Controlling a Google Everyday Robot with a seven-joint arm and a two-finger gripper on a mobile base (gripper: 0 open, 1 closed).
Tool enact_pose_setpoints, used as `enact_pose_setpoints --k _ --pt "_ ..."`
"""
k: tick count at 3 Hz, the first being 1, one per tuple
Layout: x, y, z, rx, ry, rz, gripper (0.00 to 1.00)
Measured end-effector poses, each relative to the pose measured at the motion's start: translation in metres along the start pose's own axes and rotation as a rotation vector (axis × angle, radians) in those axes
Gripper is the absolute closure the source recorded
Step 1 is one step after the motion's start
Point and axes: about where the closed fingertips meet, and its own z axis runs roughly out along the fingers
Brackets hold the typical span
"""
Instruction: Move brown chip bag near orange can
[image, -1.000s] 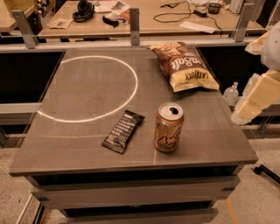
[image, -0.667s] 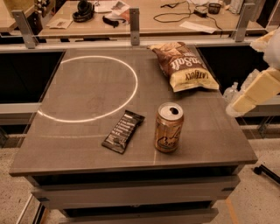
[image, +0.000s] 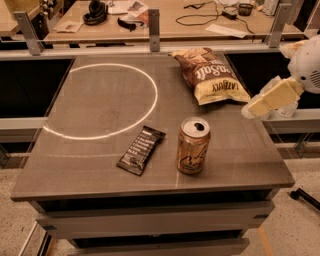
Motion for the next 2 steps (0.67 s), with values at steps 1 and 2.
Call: enact_pose_setpoints --k 1,2 --pt "-0.002 -0.023 0.034 0.027 -0.048 0.001 0.00" --pt "-0.002 -0.044 0.068 0.026 -0.049 0.006 0.00"
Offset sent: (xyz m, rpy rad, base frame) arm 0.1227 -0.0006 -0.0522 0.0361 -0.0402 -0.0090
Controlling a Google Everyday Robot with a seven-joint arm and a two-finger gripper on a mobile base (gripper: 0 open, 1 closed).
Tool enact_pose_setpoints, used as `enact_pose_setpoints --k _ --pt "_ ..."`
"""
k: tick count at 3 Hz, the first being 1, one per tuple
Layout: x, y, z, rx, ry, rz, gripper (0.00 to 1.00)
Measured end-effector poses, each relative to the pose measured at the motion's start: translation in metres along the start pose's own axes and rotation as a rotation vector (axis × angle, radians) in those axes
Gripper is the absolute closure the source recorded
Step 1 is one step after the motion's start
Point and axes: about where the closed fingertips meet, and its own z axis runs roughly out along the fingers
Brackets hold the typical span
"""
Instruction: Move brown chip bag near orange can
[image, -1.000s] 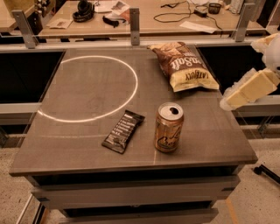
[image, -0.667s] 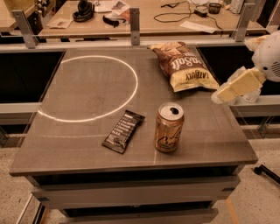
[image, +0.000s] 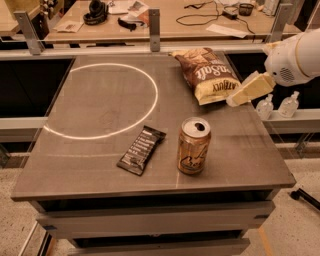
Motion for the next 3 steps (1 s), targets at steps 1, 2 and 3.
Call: enact_pose_setpoints --k 1,2,3 --pt "0.003 -0.012 0.034 -0.038 0.013 0.029 0.00" --pt "0.005 -0.012 0.061 -0.093 0.045 0.074 0.00" --pt "-0.003 -0.007 0.082 -0.160 0.047 0.103 0.00"
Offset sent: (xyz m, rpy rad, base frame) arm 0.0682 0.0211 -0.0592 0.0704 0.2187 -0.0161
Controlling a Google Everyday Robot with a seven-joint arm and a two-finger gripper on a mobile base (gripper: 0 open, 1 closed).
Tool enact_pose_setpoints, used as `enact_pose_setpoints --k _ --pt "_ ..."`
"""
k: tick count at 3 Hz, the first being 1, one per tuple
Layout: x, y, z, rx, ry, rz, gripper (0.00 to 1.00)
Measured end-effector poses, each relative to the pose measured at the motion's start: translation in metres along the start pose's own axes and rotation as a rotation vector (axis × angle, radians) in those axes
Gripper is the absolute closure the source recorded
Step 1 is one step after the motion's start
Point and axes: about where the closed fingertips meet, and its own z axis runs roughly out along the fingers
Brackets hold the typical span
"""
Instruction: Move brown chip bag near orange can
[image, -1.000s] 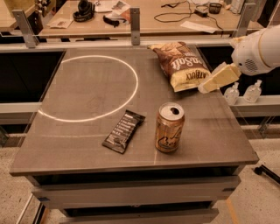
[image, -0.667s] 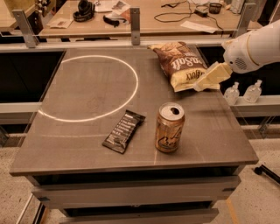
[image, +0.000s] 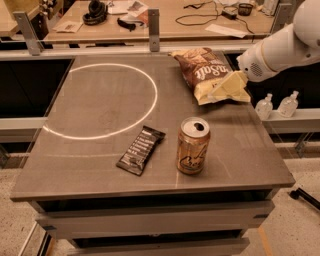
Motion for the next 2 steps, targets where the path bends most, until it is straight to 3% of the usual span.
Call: enact_pose_setpoints --k 2 --pt "-0.010 0.022 0.034 -0.137 -0.016 0.047 0.00"
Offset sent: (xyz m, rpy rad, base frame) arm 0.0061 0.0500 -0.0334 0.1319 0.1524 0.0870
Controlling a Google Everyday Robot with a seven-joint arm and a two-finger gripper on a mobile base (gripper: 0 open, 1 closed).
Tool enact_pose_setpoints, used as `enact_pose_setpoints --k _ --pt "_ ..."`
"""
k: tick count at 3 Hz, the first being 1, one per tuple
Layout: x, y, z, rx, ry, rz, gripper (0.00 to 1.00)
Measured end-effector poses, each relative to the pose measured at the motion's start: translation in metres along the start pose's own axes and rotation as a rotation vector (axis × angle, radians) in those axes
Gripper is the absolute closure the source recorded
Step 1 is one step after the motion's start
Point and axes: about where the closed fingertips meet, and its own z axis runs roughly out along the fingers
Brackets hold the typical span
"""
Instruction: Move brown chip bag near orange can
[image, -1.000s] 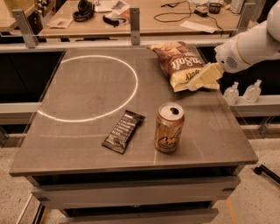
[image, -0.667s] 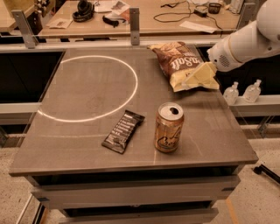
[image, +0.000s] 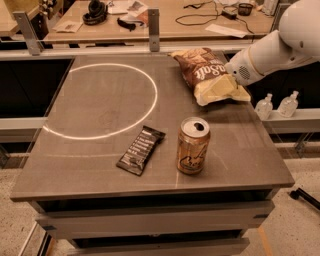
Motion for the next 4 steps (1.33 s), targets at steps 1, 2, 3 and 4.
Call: enact_pose_setpoints --k 1,2,3,4 --pt "0.0031 0.0053 0.0185 -0.054 0.017 0.015 0.00" --pt "0.0019 0.0056 0.0178 -0.058 0.019 0.017 0.17" --pt "0.0015 0.0056 0.0173 -0.058 0.019 0.017 0.41" --pt "0.0008 0.0055 0.0165 -0.058 0.019 0.017 0.64"
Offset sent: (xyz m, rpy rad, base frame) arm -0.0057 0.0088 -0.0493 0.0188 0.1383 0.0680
